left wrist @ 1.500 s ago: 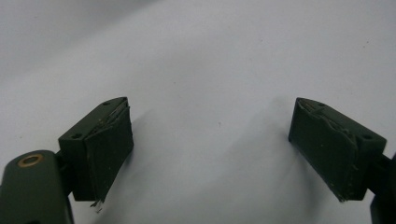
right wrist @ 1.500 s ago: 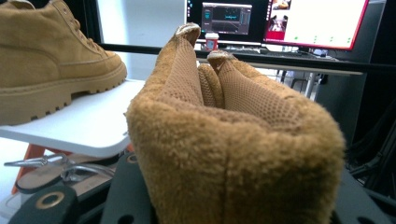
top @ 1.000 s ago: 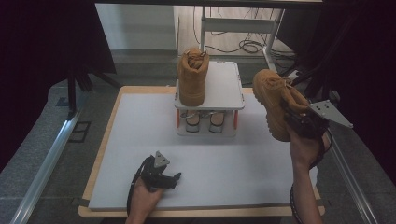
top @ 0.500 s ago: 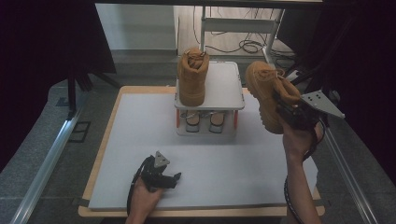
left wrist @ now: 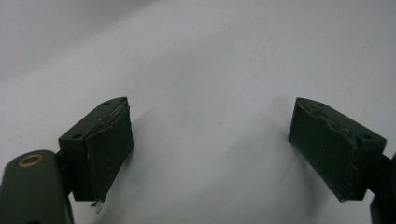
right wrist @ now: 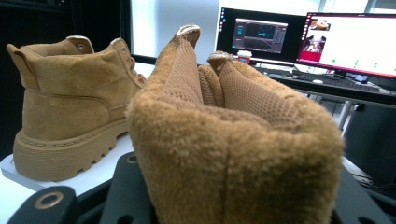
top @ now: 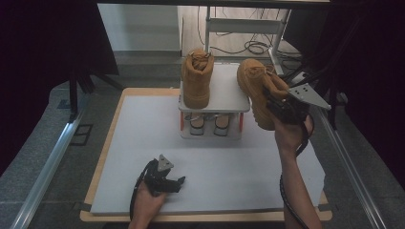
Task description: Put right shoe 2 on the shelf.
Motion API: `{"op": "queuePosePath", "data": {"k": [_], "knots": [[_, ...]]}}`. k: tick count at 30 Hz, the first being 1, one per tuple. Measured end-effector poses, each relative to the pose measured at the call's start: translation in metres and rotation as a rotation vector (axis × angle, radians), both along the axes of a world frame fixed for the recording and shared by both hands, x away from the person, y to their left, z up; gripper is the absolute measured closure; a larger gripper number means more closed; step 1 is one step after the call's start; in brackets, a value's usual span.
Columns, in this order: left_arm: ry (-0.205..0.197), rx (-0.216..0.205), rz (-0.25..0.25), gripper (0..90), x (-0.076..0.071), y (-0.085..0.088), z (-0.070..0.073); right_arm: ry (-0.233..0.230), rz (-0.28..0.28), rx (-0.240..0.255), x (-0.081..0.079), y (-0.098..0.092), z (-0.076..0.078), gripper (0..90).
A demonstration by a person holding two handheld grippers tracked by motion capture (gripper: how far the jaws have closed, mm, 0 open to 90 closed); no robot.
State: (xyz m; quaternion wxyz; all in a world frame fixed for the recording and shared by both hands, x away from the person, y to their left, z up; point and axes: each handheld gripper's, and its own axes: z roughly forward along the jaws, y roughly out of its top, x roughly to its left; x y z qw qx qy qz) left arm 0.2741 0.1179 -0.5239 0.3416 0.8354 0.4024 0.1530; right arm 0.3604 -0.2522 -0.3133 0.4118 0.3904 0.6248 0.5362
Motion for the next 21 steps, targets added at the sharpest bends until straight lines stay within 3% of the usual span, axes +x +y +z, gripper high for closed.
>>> {"op": "queuePosePath", "data": {"k": [21], "knots": [[-0.001,0.0,0.0,13.5,0.0,0.0,0.0,0.032,0.046,-0.035,0.035,0.044,-0.003,55.2]]}}
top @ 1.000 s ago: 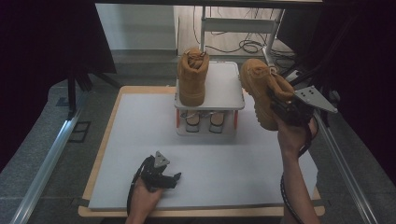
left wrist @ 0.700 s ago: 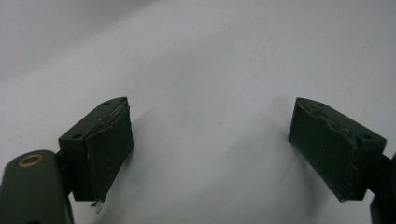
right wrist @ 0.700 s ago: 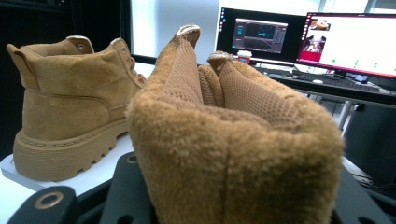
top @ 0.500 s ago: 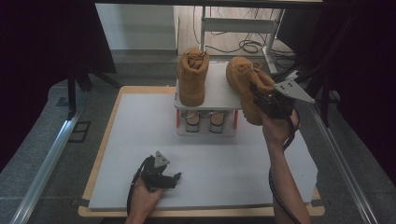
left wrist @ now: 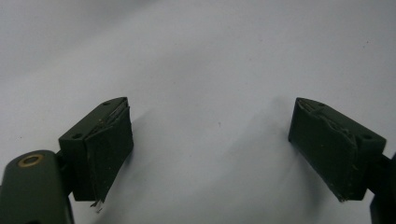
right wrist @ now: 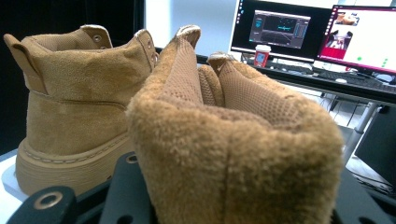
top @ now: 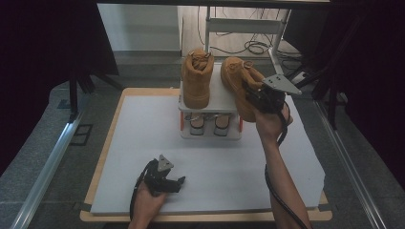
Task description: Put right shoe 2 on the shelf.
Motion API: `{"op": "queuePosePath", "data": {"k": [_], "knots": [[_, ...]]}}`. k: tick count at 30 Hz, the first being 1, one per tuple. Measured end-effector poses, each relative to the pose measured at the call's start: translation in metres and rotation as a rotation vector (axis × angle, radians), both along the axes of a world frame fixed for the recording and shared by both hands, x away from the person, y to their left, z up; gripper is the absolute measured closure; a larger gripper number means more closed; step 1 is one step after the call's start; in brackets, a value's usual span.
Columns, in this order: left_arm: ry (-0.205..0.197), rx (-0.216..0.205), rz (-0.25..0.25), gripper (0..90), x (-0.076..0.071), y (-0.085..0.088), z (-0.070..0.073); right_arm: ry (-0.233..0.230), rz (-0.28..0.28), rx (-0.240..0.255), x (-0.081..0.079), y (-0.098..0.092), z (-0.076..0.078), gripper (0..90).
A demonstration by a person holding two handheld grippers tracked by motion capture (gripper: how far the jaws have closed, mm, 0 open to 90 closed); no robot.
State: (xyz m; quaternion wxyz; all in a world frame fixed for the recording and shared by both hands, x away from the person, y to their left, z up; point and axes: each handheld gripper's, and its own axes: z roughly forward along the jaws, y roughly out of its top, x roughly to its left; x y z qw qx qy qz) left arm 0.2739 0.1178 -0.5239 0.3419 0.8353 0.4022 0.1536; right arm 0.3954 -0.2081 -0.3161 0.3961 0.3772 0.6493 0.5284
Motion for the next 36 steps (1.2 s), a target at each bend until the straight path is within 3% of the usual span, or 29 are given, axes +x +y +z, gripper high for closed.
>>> {"op": "queuePosePath", "data": {"k": [27,33,34,35,36], "knots": [[0.0,0.0,0.001,13.6,0.0,0.0,0.0,0.04,0.002,-0.001,0.051,0.032,-0.004,54.2],[0.0,-0.001,0.0,13.6,0.0,0.0,0.0,0.039,0.0,0.009,0.056,0.032,-0.006,45.5],[0.0,0.0,0.001,13.6,0.0,0.0,0.0,0.042,-0.002,0.0,0.056,0.032,-0.007,37.7],[0.0,0.0,0.001,13.7,0.0,0.0,0.0,0.042,-0.002,0.0,0.056,0.032,-0.007,37.7],[0.0,0.001,-0.001,13.7,0.0,0.0,0.0,0.047,0.001,-0.003,0.055,0.032,-0.008,29.4]]}}
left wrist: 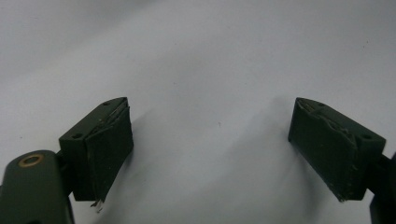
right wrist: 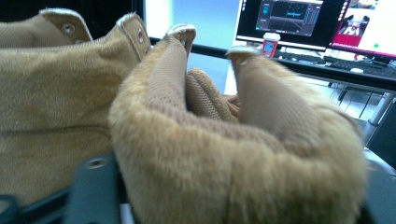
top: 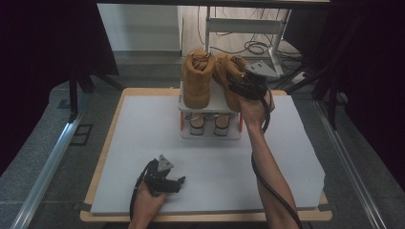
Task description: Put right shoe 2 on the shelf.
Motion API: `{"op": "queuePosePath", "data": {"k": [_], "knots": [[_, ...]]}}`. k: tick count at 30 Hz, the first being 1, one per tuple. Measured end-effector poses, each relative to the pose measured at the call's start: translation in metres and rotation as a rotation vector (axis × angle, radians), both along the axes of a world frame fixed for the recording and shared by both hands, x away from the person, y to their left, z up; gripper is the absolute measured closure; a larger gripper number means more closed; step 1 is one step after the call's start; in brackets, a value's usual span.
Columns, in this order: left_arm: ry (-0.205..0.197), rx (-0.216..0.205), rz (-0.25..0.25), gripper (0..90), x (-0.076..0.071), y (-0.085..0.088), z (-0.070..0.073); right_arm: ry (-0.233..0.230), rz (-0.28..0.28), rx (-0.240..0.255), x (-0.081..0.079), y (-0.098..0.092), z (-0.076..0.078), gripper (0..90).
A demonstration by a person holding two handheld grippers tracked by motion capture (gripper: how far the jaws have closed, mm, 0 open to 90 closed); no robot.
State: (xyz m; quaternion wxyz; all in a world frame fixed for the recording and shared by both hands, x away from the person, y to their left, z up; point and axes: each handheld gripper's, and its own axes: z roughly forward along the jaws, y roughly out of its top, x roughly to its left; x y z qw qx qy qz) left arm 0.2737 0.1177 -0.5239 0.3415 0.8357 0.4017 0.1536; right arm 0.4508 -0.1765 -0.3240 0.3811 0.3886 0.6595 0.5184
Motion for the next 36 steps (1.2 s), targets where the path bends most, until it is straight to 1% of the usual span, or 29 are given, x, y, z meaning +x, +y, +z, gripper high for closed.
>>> {"op": "queuePosePath", "data": {"k": [1,2,3,4,5,6,7,10,11,12,14,18,19,23,24,28,29,30,31,32,34,35,36], "knots": [[0.0,0.0,0.0,13.7,0.0,0.0,0.0,0.0,0.0,0.0,0.0,0.0,0.0,29.4],[-0.003,-0.001,-0.001,13.7,0.0,0.0,0.0,-0.005,-0.008,-0.002,0.001,0.001,-0.001,21.6],[-0.003,-0.001,-0.001,13.7,0.0,0.0,0.0,-0.005,-0.008,-0.002,0.001,0.001,-0.001,21.6],[-0.004,0.0,-0.003,13.7,0.0,0.0,0.0,-0.006,-0.019,-0.021,0.002,0.002,-0.001,17.3],[-0.002,0.0,-0.001,13.7,0.0,0.0,0.0,-0.003,-0.019,-0.027,0.002,0.002,0.0,15.5],[-0.002,0.001,-0.001,13.6,0.0,0.0,0.0,0.002,-0.008,-0.032,0.002,0.001,0.0,12.4],[-0.002,0.001,0.0,13.7,0.0,0.0,0.0,0.004,0.009,-0.037,0.003,0.0,0.0,11.6],[-0.004,0.0,-0.002,13.7,0.0,0.0,0.0,0.023,0.036,-0.026,0.003,-0.004,-0.001,7.9],[-0.004,0.0,-0.002,13.7,0.0,0.0,0.0,0.023,0.036,-0.026,0.003,-0.004,-0.001,7.9],[-0.004,0.0,-0.002,13.7,0.0,0.0,0.0,0.047,0.044,-0.03,0.001,-0.005,-0.002,6.5],[-0.004,0.0,-0.002,13.7,0.0,0.0,0.0,0.042,0.043,-0.036,-0.002,-0.006,-0.004,6.4],[-0.004,0.0,-0.002,13.7,0.0,0.0,0.0,0.042,0.046,-0.032,-0.005,-0.009,-0.005,5.2],[-0.004,0.0,-0.002,13.7,0.0,0.0,0.0,0.05,0.049,-0.031,-0.008,-0.011,-0.006,4.4],[-0.004,0.002,-0.003,13.8,0.0,0.0,0.0,0.057,0.051,-0.03,-0.013,-0.014,-0.006,4.8],[-0.005,0.0,-0.002,13.8,0.0,0.0,0.0,0.074,0.057,-0.023,-0.016,-0.016,-0.006,5.7],[-0.005,0.0,-0.002,13.8,0.0,0.0,0.0,0.104,0.058,-0.007,-0.023,-0.02,-0.01,10.0],[-0.005,0.0,-0.002,13.8,0.0,0.0,0.0,0.104,0.058,-0.007,-0.023,-0.02,-0.01,10.0],[-0.005,0.0,-0.002,13.8,0.0,0.0,0.0,0.128,0.065,0.001,-0.025,-0.023,-0.012,10.2],[-0.005,0.0,-0.002,13.8,0.0,0.0,0.0,0.128,0.065,0.001,-0.025,-0.023,-0.012,10.2],[-0.005,0.0,-0.002,13.8,0.0,0.0,0.0,0.141,0.074,0.031,-0.028,-0.027,-0.014,10.2],[-0.005,-0.001,-0.001,13.8,0.0,0.0,0.0,0.143,0.084,0.052,-0.032,-0.03,-0.015,10.2],[-0.005,-0.001,-0.001,13.8,0.0,0.0,0.0,0.143,0.084,0.052,-0.032,-0.03,-0.015,10.2],[-0.005,-0.001,-0.001,13.8,0.0,0.0,0.0,0.146,0.093,0.049,-0.035,-0.033,-0.015,10.8]]}}
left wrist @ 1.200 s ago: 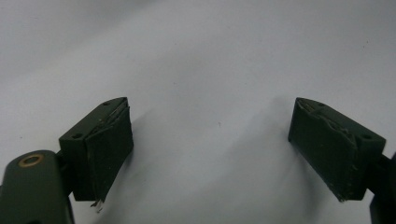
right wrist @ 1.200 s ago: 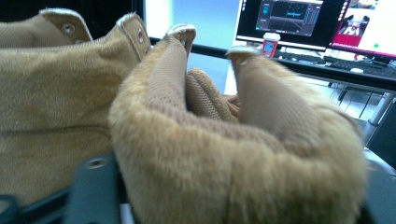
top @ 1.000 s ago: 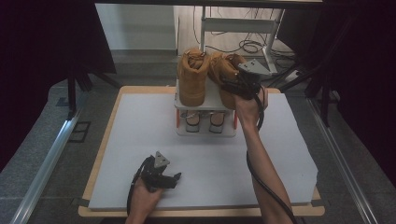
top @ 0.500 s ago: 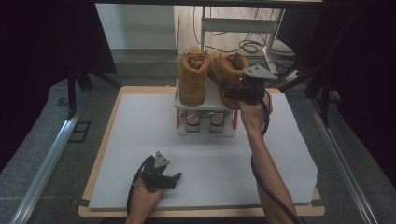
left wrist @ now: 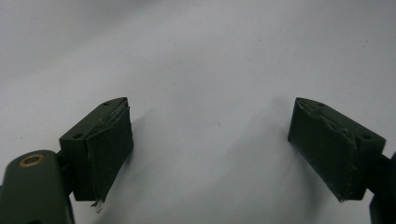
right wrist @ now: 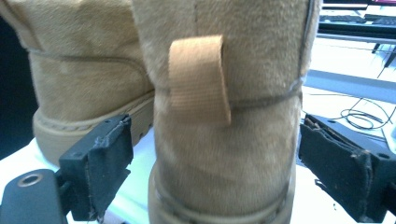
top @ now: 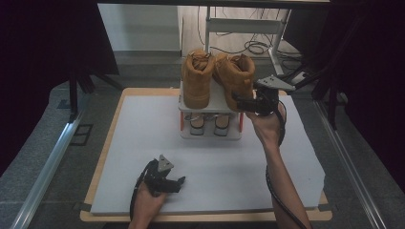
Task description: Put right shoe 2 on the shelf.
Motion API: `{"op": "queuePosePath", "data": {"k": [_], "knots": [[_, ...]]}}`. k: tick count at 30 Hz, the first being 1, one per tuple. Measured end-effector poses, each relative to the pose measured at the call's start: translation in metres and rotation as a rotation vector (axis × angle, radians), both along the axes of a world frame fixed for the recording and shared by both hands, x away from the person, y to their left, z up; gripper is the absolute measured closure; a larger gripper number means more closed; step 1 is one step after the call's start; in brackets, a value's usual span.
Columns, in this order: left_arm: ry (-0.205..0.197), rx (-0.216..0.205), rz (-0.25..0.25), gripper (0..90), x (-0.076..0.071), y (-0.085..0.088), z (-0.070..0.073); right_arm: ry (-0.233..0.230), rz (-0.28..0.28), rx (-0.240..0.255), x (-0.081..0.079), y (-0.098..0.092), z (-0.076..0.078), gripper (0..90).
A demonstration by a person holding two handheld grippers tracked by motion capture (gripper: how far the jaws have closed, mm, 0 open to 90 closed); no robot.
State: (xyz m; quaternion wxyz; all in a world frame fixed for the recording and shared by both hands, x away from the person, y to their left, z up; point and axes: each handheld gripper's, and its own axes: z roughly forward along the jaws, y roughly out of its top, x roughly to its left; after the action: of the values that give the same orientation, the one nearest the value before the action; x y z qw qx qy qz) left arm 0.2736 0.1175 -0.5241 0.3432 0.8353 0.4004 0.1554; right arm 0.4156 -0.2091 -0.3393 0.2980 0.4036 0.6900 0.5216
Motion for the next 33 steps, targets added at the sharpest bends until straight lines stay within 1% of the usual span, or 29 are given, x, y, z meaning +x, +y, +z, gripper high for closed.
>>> {"op": "queuePosePath", "data": {"k": [3,4,5,6,10,12,13,15,16,17,18,19,20,24,25,26,28,30,33], "knots": [[0.0,0.002,-0.001,13.8,0.0,0.0,0.0,0.023,0.004,-0.015,-0.005,-0.002,-0.001,15.2],[0.0,0.002,-0.002,13.8,0.0,0.0,0.0,0.033,0.004,-0.019,-0.006,-0.004,-0.002,17.9],[0.0,0.002,-0.001,13.8,0.0,0.0,0.0,0.033,0.005,-0.025,-0.008,-0.005,-0.003,21.1],[0.0,0.002,-0.001,13.8,0.0,0.0,0.0,0.033,0.01,-0.026,-0.01,-0.007,-0.004,26.0],[0.0,0.003,-0.002,13.8,0.0,0.0,0.0,0.05,0.027,-0.014,-0.017,-0.017,-0.01,38.6],[0.001,0.004,-0.002,13.8,0.0,0.0,0.0,0.039,0.018,-0.014,-0.021,-0.022,-0.011,47.0],[0.001,0.004,-0.002,13.8,0.0,0.0,0.0,0.039,0.018,-0.014,-0.021,-0.022,-0.011,47.0],[0.001,0.004,-0.001,13.8,0.0,0.0,0.0,0.042,0.02,-0.03,-0.026,-0.028,-0.013,54.8],[0.001,0.004,-0.002,13.8,0.0,0.0,0.0,0.04,0.022,-0.037,-0.028,-0.029,-0.014,57.2],[0.001,0.004,-0.002,13.8,0.0,0.0,0.0,0.04,0.022,-0.037,-0.028,-0.029,-0.014,57.2],[0.001,0.004,-0.001,13.8,0.0,0.0,0.0,0.039,0.018,-0.036,-0.03,-0.032,-0.015,62.9],[0.001,0.004,-0.001,13.8,0.0,0.0,0.0,0.039,0.018,-0.036,-0.03,-0.032,-0.015,62.9],[0.002,0.004,-0.001,13.8,0.0,0.0,0.0,0.042,0.023,-0.033,-0.032,-0.035,-0.016,66.2],[0.002,0.005,-0.001,13.8,0.0,0.0,0.0,0.046,0.029,-0.047,-0.035,-0.037,-0.018,74.1],[0.002,0.005,-0.001,13.8,0.0,0.0,0.0,0.046,0.029,-0.047,-0.035,-0.037,-0.018,74.1],[0.003,0.003,0.0,13.8,0.0,0.0,0.0,0.042,0.031,-0.06,-0.036,-0.037,-0.02,79.2],[0.003,0.003,0.0,13.8,0.0,0.0,0.0,0.034,0.027,-0.075,-0.038,-0.038,-0.022,83.6],[0.004,0.002,0.0,13.8,0.0,0.0,0.0,0.029,0.024,-0.087,-0.04,-0.038,-0.024,87.1],[0.004,0.002,0.001,13.8,0.0,0.0,0.0,0.039,0.033,-0.102,-0.041,-0.038,-0.027,89.5]]}}
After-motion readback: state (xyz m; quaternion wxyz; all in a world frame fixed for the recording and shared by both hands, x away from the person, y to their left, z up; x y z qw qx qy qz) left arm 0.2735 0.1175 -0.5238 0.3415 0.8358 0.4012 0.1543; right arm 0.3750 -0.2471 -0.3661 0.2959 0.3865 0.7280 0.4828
